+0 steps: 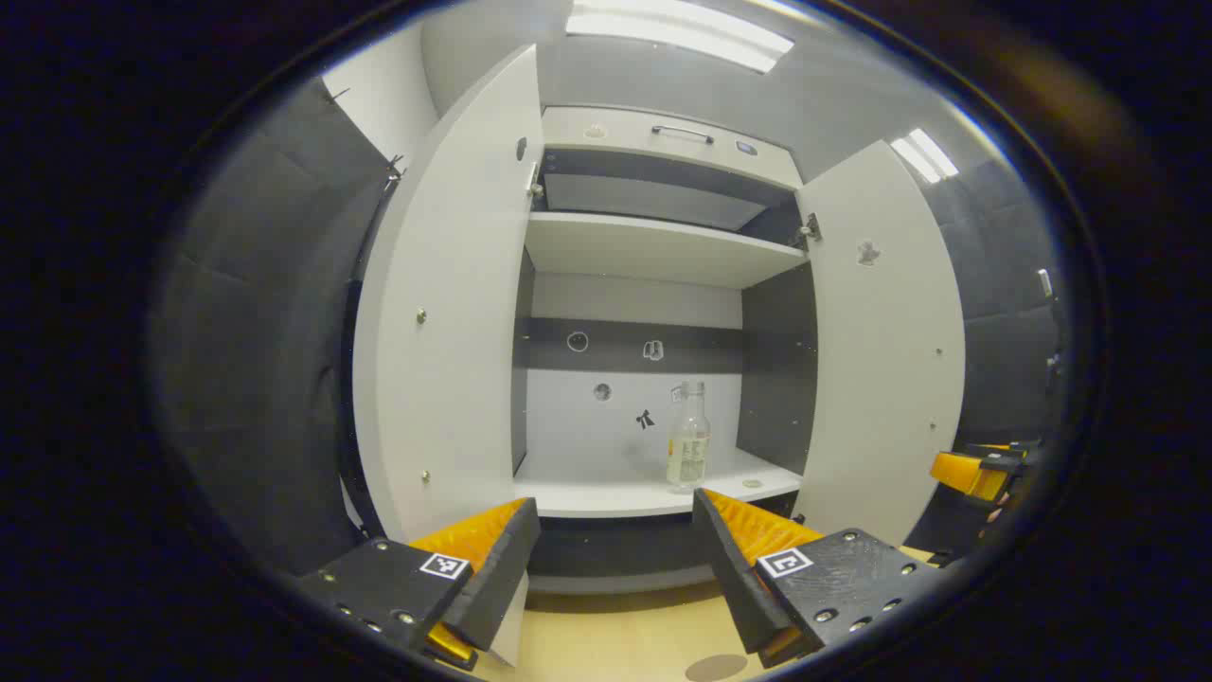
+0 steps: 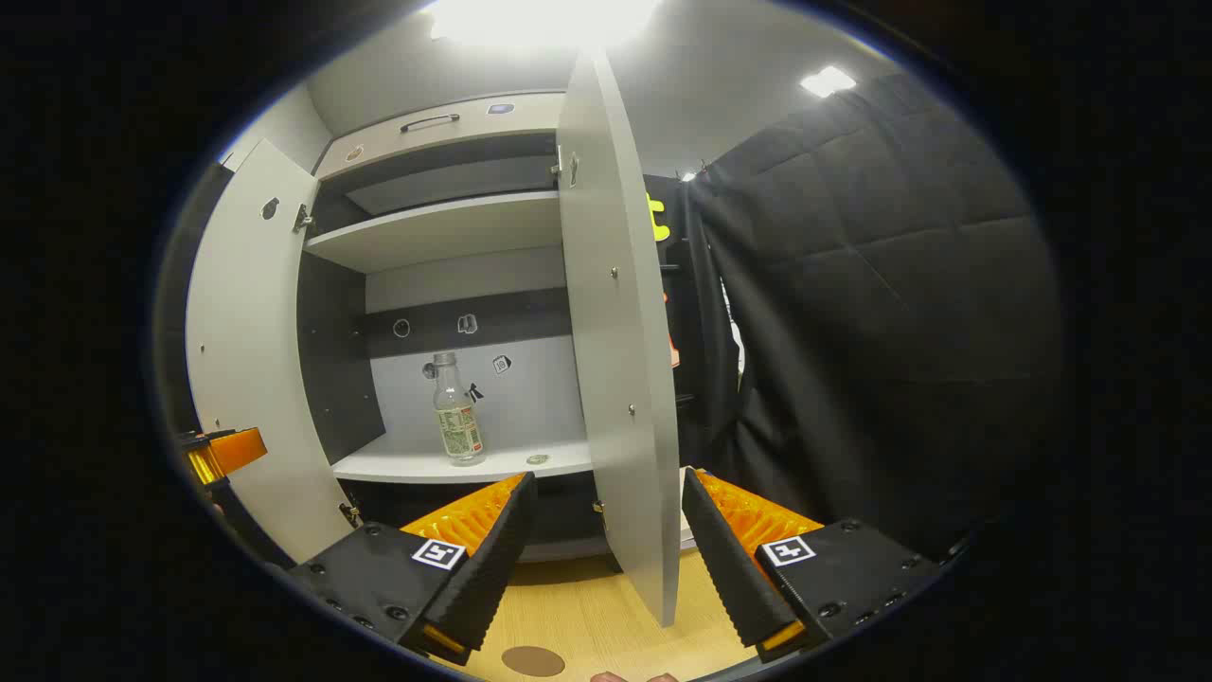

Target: Grasp the bottle in the cabinet with the left hand and place it on the coaster, then close the right door with the right hand and the left door with the left hand.

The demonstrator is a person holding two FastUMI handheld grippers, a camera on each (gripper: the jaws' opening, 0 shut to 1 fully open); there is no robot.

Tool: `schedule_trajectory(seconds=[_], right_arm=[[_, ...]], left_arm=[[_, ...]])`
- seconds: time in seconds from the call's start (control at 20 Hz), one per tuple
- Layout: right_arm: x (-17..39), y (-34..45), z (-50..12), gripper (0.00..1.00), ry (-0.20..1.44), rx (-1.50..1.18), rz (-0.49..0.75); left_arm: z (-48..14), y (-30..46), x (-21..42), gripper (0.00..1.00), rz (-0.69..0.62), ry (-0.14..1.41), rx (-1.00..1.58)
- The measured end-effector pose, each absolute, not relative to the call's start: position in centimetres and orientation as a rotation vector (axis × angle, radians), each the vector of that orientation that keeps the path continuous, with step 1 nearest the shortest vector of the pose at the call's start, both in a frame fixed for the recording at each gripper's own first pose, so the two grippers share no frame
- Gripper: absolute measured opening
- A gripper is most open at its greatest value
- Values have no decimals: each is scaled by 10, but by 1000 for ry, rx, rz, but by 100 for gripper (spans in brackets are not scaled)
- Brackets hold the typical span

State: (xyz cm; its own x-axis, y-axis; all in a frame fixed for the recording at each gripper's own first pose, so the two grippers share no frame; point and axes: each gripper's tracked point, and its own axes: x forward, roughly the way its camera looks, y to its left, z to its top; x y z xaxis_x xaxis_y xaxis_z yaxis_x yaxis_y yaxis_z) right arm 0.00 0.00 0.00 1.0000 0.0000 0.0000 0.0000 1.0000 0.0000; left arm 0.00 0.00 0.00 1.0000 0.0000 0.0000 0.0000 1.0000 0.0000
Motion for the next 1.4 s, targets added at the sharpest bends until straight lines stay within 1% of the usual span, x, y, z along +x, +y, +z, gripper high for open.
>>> schedule_trajectory(seconds=[0.05,0.5,0.7,0.95,1.1,1.15,1.2,1.3,1.35,1.4], right_arm=[[0,-1,1,98,0,0,-5],[-2,-8,2,98,10,-21,-36],[-3,-8,-4,97,14,-49,-27],[-5,-16,1,98,29,-54,-50],[-11,-32,4,98,28,-57,-91],[-14,-40,6,92,28,-56,-114],[-17,-49,7,92,25,-52,-139],[-22,-69,14,92,2,-49,-197],[-23,-80,19,97,-11,-49,-225],[-23,-90,22,92,-19,-48,-253]], left_arm=[[-1,1,1,94,2,5,-4],[-8,14,11,94,23,12,-35],[-17,18,17,94,28,21,-37],[-23,14,28,94,4,39,-39],[-21,4,38,94,-28,34,-45],[-18,-1,43,94,-44,31,-47],[-15,-7,49,94,-59,27,-47],[-8,-19,60,94,-86,15,-48],[-4,-25,66,94,-95,11,-49],[0,-33,74,94,-109,8,-51]])
